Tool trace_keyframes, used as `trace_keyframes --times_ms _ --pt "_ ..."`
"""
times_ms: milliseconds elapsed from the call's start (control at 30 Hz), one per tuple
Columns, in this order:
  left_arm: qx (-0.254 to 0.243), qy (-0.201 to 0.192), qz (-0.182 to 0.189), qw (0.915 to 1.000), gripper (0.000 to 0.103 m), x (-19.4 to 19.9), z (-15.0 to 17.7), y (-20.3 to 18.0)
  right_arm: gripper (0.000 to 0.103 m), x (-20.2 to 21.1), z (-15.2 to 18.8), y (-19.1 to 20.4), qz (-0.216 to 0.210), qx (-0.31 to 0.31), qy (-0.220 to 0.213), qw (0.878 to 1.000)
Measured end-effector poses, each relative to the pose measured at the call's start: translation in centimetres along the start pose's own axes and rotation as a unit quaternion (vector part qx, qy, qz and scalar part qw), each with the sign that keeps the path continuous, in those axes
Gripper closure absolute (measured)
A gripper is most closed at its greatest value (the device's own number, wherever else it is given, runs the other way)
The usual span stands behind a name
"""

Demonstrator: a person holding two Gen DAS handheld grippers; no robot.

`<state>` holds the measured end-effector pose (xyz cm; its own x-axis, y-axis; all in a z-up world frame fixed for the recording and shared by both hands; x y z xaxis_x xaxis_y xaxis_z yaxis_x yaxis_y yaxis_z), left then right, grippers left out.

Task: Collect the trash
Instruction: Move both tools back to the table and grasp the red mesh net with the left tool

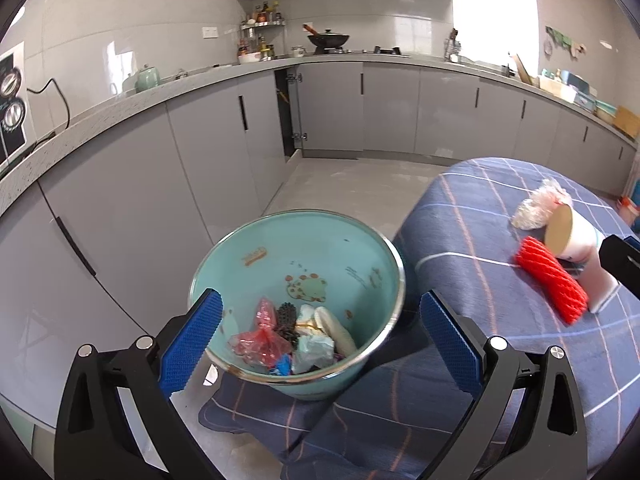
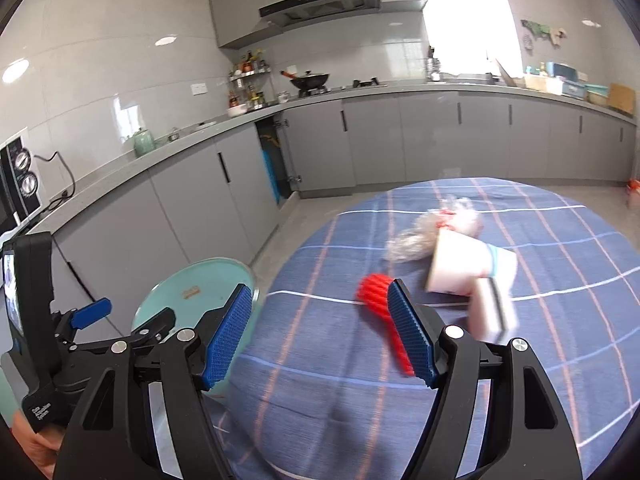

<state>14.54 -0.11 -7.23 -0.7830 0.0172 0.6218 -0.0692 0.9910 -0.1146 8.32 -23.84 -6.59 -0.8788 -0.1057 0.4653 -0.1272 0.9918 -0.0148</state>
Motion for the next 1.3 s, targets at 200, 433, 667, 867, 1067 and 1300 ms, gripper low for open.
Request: trace_keyframes --times_ms 200,433,667,867,1067,1300 --pt "-0.01 0.005 0.016 0.9998 0.006 0.8 0.6 -2.2 0.033 1.3 1.3 -3.3 0.025 -0.021 0.003 0.999" --pt "-0.027 0.017 0.028 0.9991 0.006 0.7 1.6 -4.9 0.033 2.2 2.8 -6.7 0.047 -0.046 0.009 0.998" --pt "-0.035 0.052 0.067 0.9958 0.006 -0.1 2.9 -8.0 0.034 2.7 4.6 -10.3 0.072 -0.073 0.023 0.994" --pt "-0.059 0.054 0.07 0.9943 0.006 -0.9 3.6 -11.0 0.036 2.4 6.0 -13.1 0.086 -0.096 0.039 0.991" --pt "-0.067 0.061 0.083 0.9924 0.007 -1.9 3.2 -14.6 0.042 2.2 6.7 -14.4 0.084 -0.109 0.046 0.989" --pt "-0.05 0.096 0.105 0.9886 0.025 -3.7 3.5 -17.9 0.046 3.0 7.1 -16.0 0.092 -0.128 0.04 0.987"
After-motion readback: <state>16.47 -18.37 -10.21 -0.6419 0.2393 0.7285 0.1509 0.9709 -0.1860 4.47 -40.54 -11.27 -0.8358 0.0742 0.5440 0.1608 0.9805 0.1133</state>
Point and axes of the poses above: each gripper's, at about its wrist camera, not at the fingertips, and x roughly against the way its jaws point, y to its left, z to its underside, the point moved 5 cm from there along -x, roughly the way its jaws point, and after that the axes turned 13 degrees about x, right-handed, at the moved point
